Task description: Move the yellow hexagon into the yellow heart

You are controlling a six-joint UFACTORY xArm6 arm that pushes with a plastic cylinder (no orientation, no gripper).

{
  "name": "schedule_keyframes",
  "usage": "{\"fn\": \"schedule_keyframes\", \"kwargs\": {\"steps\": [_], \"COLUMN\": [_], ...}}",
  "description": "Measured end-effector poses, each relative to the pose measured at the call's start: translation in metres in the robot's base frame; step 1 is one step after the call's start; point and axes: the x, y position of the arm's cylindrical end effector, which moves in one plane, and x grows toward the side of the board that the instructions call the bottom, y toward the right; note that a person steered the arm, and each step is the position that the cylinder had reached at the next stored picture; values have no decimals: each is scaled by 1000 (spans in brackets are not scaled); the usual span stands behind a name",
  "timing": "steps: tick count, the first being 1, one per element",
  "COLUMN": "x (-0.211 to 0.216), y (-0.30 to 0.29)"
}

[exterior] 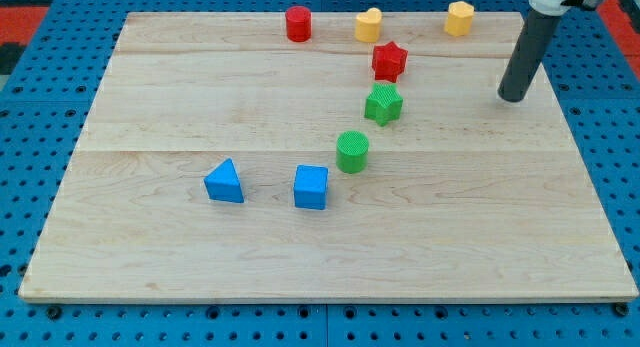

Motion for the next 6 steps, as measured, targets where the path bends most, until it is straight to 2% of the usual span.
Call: {"fn": "schedule_keyframes", "kwargs": {"steps": [1,2,4,5,6], "x": [-33,-68,-160,-159,-152], "y": [11,48,48,13,-99]}}
